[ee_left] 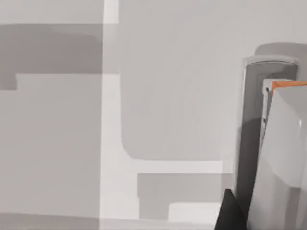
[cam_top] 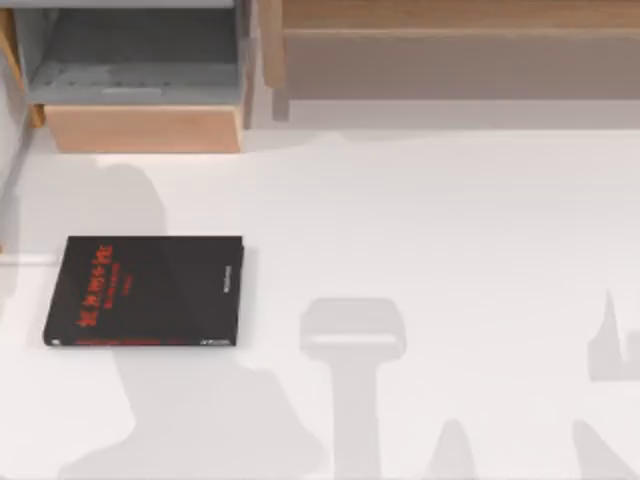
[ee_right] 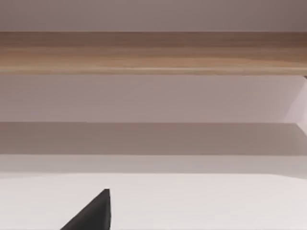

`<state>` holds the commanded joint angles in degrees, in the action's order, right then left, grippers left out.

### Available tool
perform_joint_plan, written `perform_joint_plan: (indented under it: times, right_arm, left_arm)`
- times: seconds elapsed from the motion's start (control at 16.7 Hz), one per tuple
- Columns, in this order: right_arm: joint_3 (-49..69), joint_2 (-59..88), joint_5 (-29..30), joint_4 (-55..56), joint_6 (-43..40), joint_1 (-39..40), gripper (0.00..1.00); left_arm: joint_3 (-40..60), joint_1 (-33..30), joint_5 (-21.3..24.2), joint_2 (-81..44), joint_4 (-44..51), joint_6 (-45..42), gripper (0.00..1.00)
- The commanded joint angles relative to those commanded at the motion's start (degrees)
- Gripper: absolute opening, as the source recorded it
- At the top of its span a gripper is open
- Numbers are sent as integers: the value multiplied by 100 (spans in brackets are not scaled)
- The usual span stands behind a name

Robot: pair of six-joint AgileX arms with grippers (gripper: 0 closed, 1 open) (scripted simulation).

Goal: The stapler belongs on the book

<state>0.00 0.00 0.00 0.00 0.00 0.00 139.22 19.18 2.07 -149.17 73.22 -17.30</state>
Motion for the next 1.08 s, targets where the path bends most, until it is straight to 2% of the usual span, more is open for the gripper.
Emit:
perform_joint_plan:
  times: [0.24,0.48,1.08]
  right_arm:
    - [0,0,0,0,0,0,100]
    - [0,0,0,0,0,0,100]
    - [0,0,0,0,0,0,100]
  left_arm:
    - [-472,-28,-67,782,-80,367,0]
    - [-1145,-390,-224,1805,-366,764,0]
    - [-3755,-2443,-676,3676,-1265,1848,0]
